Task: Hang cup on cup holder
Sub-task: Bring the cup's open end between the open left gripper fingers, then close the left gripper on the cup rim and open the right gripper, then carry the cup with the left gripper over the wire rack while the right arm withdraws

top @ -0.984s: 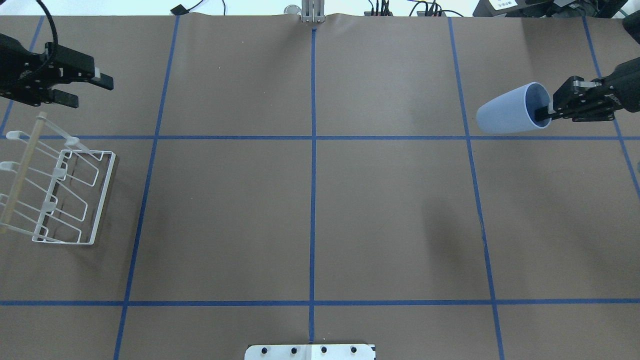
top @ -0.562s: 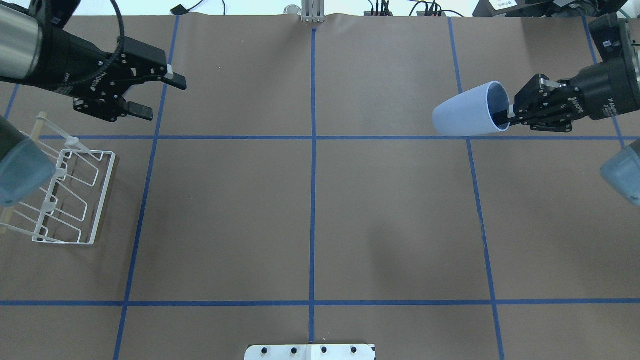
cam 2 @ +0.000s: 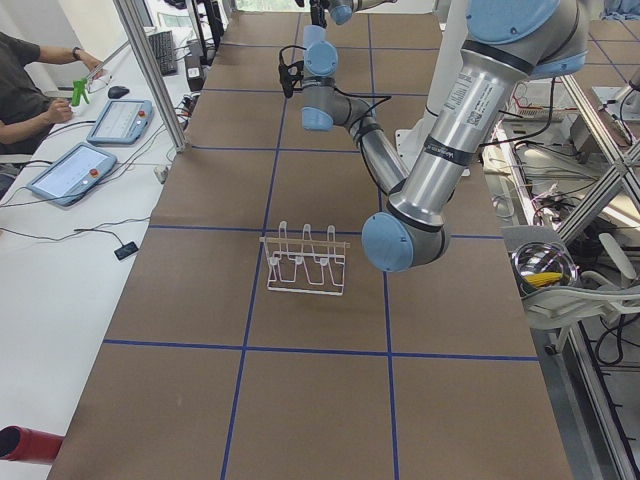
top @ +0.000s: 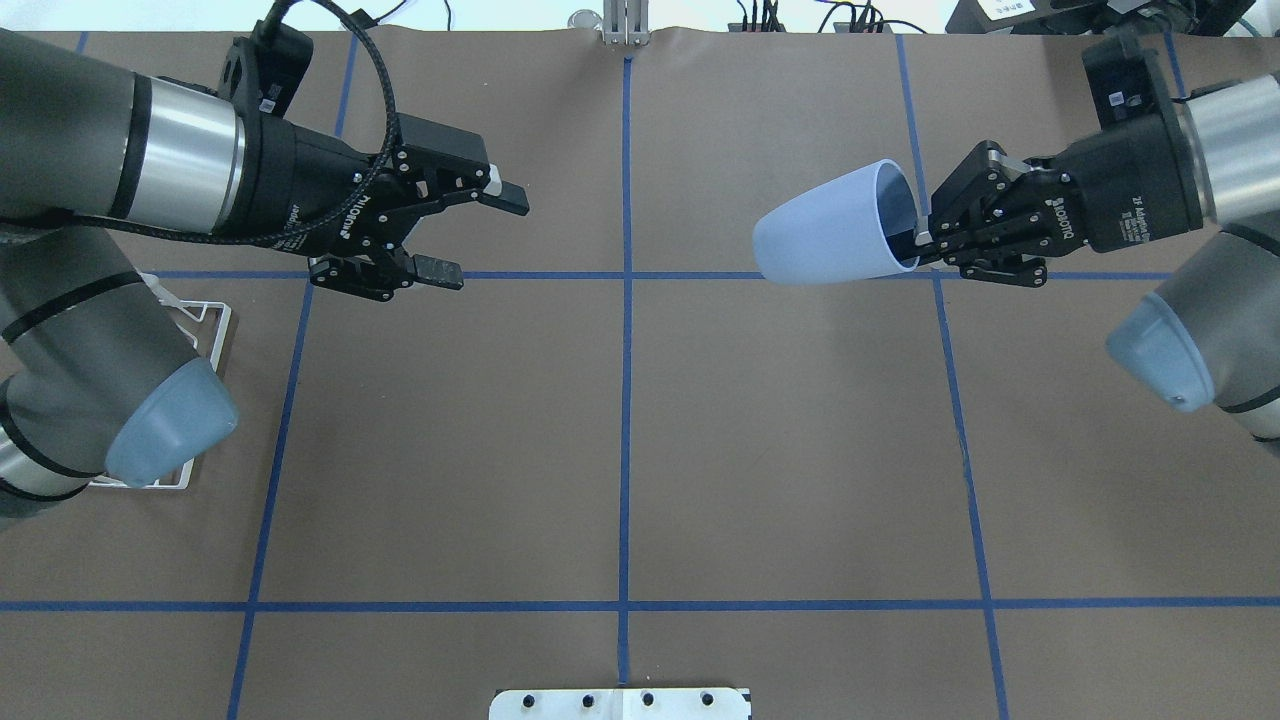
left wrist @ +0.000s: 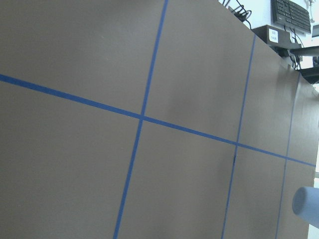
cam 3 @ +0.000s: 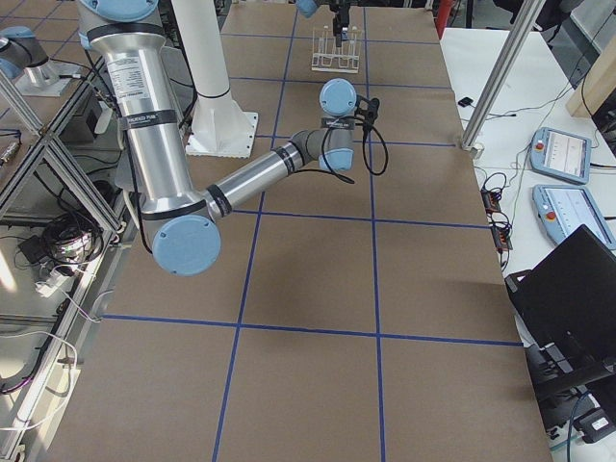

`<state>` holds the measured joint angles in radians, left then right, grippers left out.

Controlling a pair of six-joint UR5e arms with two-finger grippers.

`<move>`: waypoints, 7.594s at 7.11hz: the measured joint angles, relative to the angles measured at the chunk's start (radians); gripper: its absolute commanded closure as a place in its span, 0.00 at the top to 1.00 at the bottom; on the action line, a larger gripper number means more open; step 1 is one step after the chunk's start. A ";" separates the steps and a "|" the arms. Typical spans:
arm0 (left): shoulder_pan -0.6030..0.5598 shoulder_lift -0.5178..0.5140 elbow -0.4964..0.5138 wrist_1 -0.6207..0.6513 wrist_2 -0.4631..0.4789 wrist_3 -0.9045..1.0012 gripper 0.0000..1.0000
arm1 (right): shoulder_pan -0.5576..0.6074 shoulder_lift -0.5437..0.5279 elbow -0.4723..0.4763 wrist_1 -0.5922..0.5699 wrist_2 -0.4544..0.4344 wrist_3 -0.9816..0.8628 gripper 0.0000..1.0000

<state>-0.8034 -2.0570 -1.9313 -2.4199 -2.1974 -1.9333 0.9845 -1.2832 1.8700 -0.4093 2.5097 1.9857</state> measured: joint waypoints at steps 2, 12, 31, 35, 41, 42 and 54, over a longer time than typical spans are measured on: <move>0.057 -0.006 0.040 -0.241 0.164 -0.230 0.98 | -0.054 0.026 0.000 0.126 -0.076 0.167 0.00; 0.154 0.019 0.059 -0.667 0.300 -0.522 0.98 | -0.217 0.124 -0.003 0.429 -0.311 0.601 0.00; 0.212 -0.002 0.050 -0.771 0.311 -0.629 0.90 | -0.330 0.134 -0.033 0.589 -0.448 0.668 0.00; 0.212 -0.002 0.052 -0.762 0.340 -0.629 0.00 | -0.331 0.137 -0.033 0.589 -0.449 0.660 0.21; 0.205 0.002 0.049 -0.757 0.341 -0.619 0.00 | -0.307 0.148 -0.099 0.541 -0.490 0.424 1.00; 0.201 0.003 0.049 -0.757 0.341 -0.618 0.00 | -0.288 0.146 -0.101 0.540 -0.488 0.421 1.00; -0.459 0.195 0.118 -0.006 -0.278 0.409 0.00 | 0.194 -0.175 -0.261 0.297 -0.221 -0.375 1.00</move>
<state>-1.2622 -1.8621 -1.8131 -2.4258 -2.4758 -1.5246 1.1786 -1.4579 1.6090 -0.1119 2.2885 1.6108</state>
